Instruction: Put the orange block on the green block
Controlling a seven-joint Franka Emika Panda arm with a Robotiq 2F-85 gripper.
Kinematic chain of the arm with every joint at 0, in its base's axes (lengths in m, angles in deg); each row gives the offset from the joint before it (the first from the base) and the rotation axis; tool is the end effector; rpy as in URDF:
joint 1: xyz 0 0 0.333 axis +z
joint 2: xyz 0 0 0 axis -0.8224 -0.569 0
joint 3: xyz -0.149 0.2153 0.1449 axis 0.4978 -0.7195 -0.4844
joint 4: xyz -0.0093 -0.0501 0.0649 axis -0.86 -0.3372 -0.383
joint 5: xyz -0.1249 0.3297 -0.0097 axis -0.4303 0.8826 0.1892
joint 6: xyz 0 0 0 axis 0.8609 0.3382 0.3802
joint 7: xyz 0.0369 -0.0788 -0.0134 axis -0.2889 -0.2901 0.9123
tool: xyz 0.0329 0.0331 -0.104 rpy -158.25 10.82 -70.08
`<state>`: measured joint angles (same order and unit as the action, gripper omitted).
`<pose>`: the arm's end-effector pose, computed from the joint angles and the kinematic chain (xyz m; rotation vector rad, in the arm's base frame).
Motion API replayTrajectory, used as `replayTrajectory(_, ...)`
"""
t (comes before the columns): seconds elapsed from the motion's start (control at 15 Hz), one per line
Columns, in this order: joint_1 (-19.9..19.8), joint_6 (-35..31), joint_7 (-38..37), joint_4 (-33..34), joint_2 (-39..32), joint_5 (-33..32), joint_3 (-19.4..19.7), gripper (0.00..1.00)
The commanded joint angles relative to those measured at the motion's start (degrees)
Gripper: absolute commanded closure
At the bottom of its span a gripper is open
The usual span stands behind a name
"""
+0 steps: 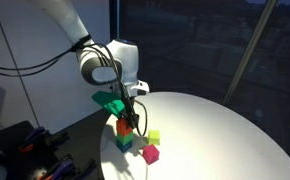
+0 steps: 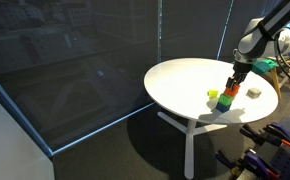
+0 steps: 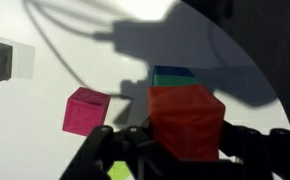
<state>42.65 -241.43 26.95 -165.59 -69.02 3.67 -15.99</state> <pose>0.4019 -0.1716 0.2337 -3.1348 0.1240 -0.0073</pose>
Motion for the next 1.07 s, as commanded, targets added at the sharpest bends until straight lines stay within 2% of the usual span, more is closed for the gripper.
replayTrajectory(0.0,-0.28,0.59,-1.16,1.35,-0.77,0.25,-0.58,0.79)
replayTrajectory(0.47,-0.37,0.6,-1.18,1.59,-1.25,0.24,-0.74,0.79)
replayTrajectory(0.53,-0.38,0.69,-1.23,1.56,-1.17,0.29,-0.76,0.61)
replayTrajectory(0.6,-0.4,0.67,-1.24,1.54,-1.12,0.31,-0.76,0.29)
replayTrajectory(0.73,-0.46,0.71,-1.19,1.59,-1.18,0.36,-0.73,0.29)
replayTrajectory(1.0,-0.57,0.77,-1.1,1.64,-1.17,0.44,-0.72,0.01)
